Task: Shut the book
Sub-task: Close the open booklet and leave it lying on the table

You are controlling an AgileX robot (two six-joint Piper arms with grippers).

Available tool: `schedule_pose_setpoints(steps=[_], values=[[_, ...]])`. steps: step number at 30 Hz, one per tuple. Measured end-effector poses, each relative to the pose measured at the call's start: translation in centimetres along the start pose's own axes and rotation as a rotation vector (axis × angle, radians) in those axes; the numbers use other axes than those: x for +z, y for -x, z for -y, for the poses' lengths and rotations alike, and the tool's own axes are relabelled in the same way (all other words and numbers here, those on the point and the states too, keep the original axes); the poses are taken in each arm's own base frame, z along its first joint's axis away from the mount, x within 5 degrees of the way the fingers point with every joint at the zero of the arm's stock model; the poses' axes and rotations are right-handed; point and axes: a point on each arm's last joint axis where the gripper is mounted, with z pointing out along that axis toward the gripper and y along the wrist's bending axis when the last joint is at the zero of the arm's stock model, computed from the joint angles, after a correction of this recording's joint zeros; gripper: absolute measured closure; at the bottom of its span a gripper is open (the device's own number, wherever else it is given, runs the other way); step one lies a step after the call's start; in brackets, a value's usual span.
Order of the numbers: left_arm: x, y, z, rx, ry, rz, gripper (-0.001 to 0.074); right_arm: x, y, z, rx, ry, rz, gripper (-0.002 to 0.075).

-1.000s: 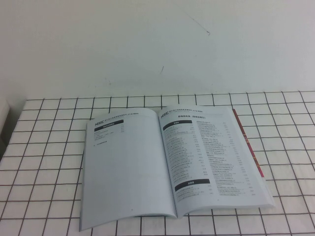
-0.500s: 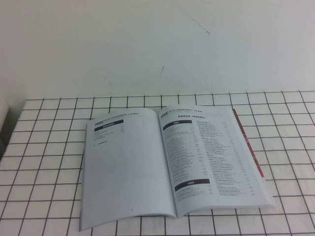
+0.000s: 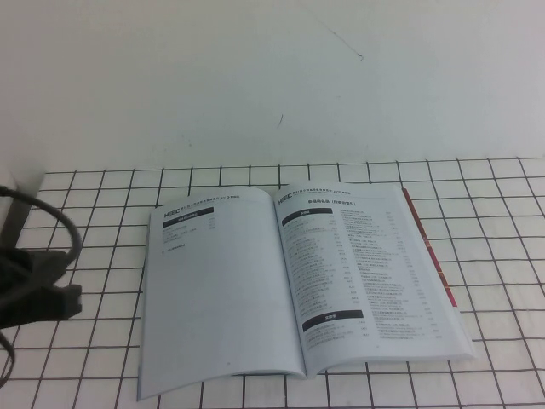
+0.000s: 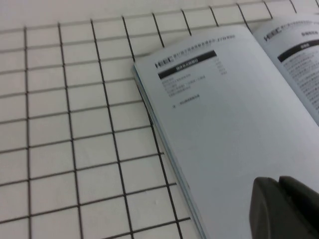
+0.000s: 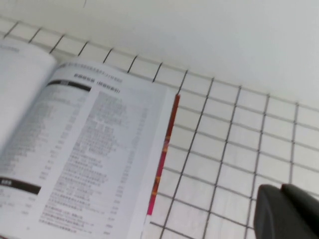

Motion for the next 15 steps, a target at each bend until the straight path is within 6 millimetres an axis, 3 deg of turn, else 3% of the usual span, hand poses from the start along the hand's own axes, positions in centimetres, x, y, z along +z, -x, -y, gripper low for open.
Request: schedule_pose_setpoints(steps=[4, 9, 15], values=[[3.4, -0.5, -0.2, -0.055, -0.04, -0.098, 0.0738, 5.6, -0.3, 0.0, -0.015, 0.111, -0.134, 0.0729], [7.7, -1.6, -0.8, -0.081, -0.055, -0.222, 0.0738, 12.7, -2.0, -2.3, -0.038, 0.252, -0.302, 0.0729], [12.1, -3.4, -1.9, -0.15, -0.008, -0.307, 0.0738, 17.9, -4.9, -5.5, -0.068, 0.313, -0.417, 0.0729]])
